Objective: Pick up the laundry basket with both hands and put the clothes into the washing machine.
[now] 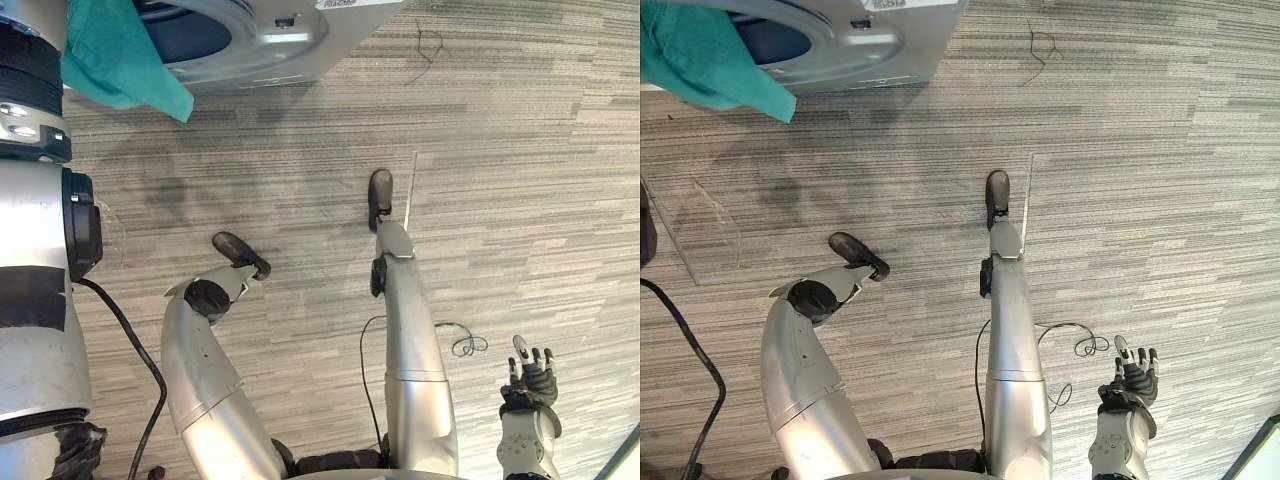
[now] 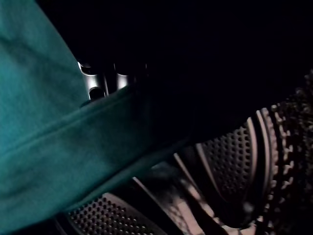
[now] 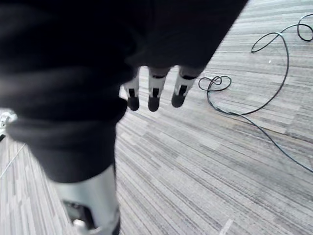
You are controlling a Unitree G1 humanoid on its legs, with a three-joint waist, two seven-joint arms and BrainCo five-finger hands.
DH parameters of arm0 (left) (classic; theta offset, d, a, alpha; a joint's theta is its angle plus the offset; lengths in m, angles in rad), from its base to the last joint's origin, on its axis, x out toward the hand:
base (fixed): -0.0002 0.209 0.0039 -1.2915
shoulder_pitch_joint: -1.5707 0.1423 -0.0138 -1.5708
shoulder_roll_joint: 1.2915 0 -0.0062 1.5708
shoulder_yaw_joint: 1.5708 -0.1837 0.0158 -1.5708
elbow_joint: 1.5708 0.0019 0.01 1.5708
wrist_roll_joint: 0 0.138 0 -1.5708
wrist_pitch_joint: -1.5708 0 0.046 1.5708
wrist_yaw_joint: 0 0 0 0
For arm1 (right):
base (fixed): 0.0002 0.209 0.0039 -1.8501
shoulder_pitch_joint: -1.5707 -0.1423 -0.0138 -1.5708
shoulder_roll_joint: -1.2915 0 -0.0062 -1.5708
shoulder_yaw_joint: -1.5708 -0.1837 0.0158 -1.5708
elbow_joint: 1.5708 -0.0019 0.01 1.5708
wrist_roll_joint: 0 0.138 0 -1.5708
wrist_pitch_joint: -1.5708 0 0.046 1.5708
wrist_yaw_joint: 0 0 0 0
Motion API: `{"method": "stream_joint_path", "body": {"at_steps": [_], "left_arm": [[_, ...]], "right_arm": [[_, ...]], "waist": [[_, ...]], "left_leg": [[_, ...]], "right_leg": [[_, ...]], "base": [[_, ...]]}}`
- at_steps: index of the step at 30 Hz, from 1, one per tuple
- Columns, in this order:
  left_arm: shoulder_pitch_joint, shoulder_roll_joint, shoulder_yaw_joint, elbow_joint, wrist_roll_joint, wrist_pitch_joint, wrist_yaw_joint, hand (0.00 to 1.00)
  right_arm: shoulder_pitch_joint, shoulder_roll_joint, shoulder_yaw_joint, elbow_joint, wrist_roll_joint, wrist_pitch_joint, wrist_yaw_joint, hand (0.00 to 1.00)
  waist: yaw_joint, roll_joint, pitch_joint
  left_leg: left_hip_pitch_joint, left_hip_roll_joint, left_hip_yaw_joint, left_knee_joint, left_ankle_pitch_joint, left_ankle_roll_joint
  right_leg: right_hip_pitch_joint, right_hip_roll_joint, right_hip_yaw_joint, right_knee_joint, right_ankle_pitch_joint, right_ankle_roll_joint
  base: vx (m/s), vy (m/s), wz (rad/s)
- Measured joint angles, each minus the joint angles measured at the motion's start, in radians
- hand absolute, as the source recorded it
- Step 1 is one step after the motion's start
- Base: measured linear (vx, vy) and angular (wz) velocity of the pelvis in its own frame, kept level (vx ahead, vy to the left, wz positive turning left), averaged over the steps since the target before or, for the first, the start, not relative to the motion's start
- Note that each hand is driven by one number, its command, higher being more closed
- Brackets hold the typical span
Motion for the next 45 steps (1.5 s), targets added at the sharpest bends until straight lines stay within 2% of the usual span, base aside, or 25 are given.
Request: {"method": "stream_joint_path", "body": {"at_steps": [2, 3, 10, 14, 18, 20, 24, 27, 29, 30, 31, 32, 34, 36, 38, 39, 42, 45], "left_arm": [[0.081, -0.050, 0.008, 0.003, -0.172, 0.001, -0.013, 0.00], [0.092, -0.064, 0.020, 0.003, -0.199, 0.001, -0.015, 0.00], [0.114, -0.141, 0.116, -0.043, -0.268, -0.044, -0.052, 0.00], [0.164, -0.169, 0.132, -0.076, -0.343, -0.074, -0.055, 0.00], [0.275, -0.206, 0.225, -0.145, -0.379, -0.087, -0.073, 0.00], [0.344, -0.239, 0.270, -0.185, -0.377, -0.097, -0.074, 0.00], [0.462, -0.267, 0.352, -0.229, -0.325, -0.088, -0.099, 0.00], [0.646, -0.302, 0.438, -0.328, -0.307, -0.091, -0.122, 0.00], [0.811, -0.374, 0.430, -0.491, -0.272, -0.113, -0.114, 0.00], [0.911, -0.445, 0.425, -0.583, -0.244, -0.145, -0.112, 0.00], [0.952, -0.480, 0.423, -0.617, -0.230, -0.159, -0.111, 0.00], [1.056, -0.570, 0.412, -0.677, -0.187, -0.184, -0.110, 0.00], [1.159, -0.627, 0.378, -0.693, -0.147, -0.193, -0.112, 0.00], [1.261, -0.655, 0.332, -0.713, -0.103, -0.192, -0.119, 0.00], [1.323, -0.665, 0.296, -0.718, -0.070, -0.191, -0.136, 0.00], [1.379, -0.678, 0.270, -0.715, -0.018, -0.185, -0.165, 0.00], [1.428, -0.704, 0.254, -0.668, 0.009, -0.172, -0.208, 0.00], [1.449, -0.714, 0.243, -0.594, 0.014, -0.163, -0.232, 0.00]], "right_arm": [[0.000, 0.019, 0.005, 0.000, 0.004, 0.001, -0.015, 0.00], [0.000, 0.024, 0.006, 0.001, 0.008, 0.003, -0.016, 0.00], [0.000, 0.055, 0.056, -0.004, 0.009, 0.008, -0.018, 0.00], [0.000, 0.059, 0.084, -0.005, 0.009, 0.010, -0.018, 0.00], [0.000, 0.065, 0.095, -0.003, 0.009, 0.013, -0.016, 0.00], [0.000, 0.064, 0.111, -0.002, 0.009, 0.012, -0.015, 0.00], [-0.001, 0.062, 0.134, -0.004, 0.008, 0.013, -0.011, 0.00], [-0.001, 0.061, 0.152, -0.013, 0.007, 0.026, -0.010, 0.00], [-0.003, 0.060, 0.152, -0.036, 0.007, 0.025, -0.011, 0.00], [-0.005, 0.055, 0.152, -0.055, 0.006, 0.020, -0.011, 0.00], [-0.005, 0.050, 0.152, -0.066, 0.005, 0.016, -0.012, 0.00], [-0.017, 0.039, 0.152, -0.084, -0.004, 0.002, -0.013, 0.00], [-0.041, 0.022, 0.152, -0.092, -0.011, -0.014, -0.012, 0.00], [-0.053, 0.002, 0.158, -0.111, -0.019, -0.018, -0.011, 0.00], [-0.052, -0.013, 0.166, -0.115, -0.038, -0.024, -0.012, 0.00], [-0.051, -0.016, 0.168, -0.096, -0.052, -0.026, -0.012, 0.00], [-0.049, -0.015, 0.180, -0.060, -0.076, -0.027, -0.012, 0.00], [-0.049, -0.014, 0.203, -0.035, -0.091, -0.018, -0.011, 0.00]], "waist": [[-0.001, 0.000, 0.000], [-0.001, 0.000, 0.000], [0.012, 0.000, 0.001], [0.013, 0.000, 0.001], [0.014, 0.000, 0.001], [0.015, 0.000, 0.001], [0.018, 0.000, 0.001], [0.017, 0.000, 0.001], [0.022, 0.002, 0.000], [0.033, 0.005, 0.000], [0.046, 0.008, -0.001], [0.060, 0.011, -0.001], [0.068, 0.014, -0.003], [0.082, 0.016, -0.005], [0.081, 0.030, -0.017], [0.082, 0.043, -0.048], [0.097, 0.064, -0.091], [0.101, 0.069, -0.115]], "left_leg": [[-0.011, -0.001, -0.004, -0.004, 0.000, 0.000], [-0.015, -0.001, -0.006, -0.003, 0.000, 0.000], [-0.023, -0.005, -0.026, 0.000, 0.001, 0.000], [-0.020, -0.020, -0.041, -0.001, 0.002, -0.001], [0.003, -0.026, -0.047, -0.004, 0.002, -0.001], [0.015, -0.034, -0.048, -0.013, 0.003, -0.003], [0.045, -0.036, -0.048, -0.021, 0.007, -0.008], [0.107, -0.047, -0.047, -0.049, 0.019, -0.019], [0.151, -0.069, -0.049, -0.082, 0.032, -0.026], [0.182, -0.080, -0.053, -0.108, 0.043, -0.030], [0.198, -0.090, -0.056, -0.121, 0.049, -0.034], [0.240, -0.113, -0.066, -0.155, 0.066, -0.038], [0.295, -0.139, -0.077, -0.195, 0.081, -0.046], [0.367, -0.162, -0.078, -0.243, 0.095, -0.058], [0.412, -0.178, -0.084, -0.279, 0.108, -0.059], [0.463, -0.199, -0.081, -0.318, 0.120, -0.058], [0.557, -0.226, -0.074, -0.378, 0.139, -0.059], [0.641, -0.250, -0.074, -0.444, 0.160, -0.067]], "right_leg": [[-0.001, -0.001, -0.004, -0.013, 0.004, 0.002], [-0.003, -0.001, -0.005, -0.014, 0.004, 0.002], [0.000, -0.007, -0.026, -0.001, 0.003, 0.002], [0.008, -0.018, -0.032, 0.016, -0.007, 0.001], [0.036, -0.024, -0.035, 0.014, -0.008, 0.001], [0.046, -0.028, -0.036, 0.013, -0.010, -0.001], [0.071, -0.028, -0.039, 0.016, -0.017, -0.006], [0.124, -0.036, -0.051, 0.015, -0.028, -0.015], [0.165, -0.050, -0.060, 0.013, -0.044, -0.015], [0.198, -0.059, -0.072, 0.008, -0.052, -0.020], [0.214, -0.063, -0.077, 0.007, -0.056, -0.023], [0.259, -0.081, -0.093, 0.008, -0.071, -0.025], [0.317, -0.099, -0.115, 0.005, -0.086, -0.030], [0.391, -0.109, -0.127, -0.028, -0.090, -0.032], [0.449, -0.118, -0.142, -0.059, -0.089, -0.031], [0.505, -0.130, -0.153, -0.090, -0.086, -0.027], [0.602, -0.145, -0.170, -0.141, -0.081, -0.024], [0.689, -0.158, -0.196, -0.181, -0.081, -0.024]], "base": [[-0.03, 0.037, 0.00], [-0.02, 0.039, 0.00], [-0.01, 0.028, 0.01], [-0.03, 0.027, 0.14], [-0.03, 0.033, 0.09], [-0.03, 0.025, 0.10], [-0.02, 0.017, 0.03], [-0.01, 0.020, 0.17], [0.00, 0.015, 0.36], [0.01, 0.012, 0.35], [0.02, 0.019, 0.57], [0.03, 0.017, 0.54], [0.03, 0.007, 0.57], [0.04, -0.003, 0.36], [0.04, 0.012, 0.30], [0.07, 0.023, 0.28], [0.11, 0.025, 0.21], [0.10, -0.015, 0.26]]}}
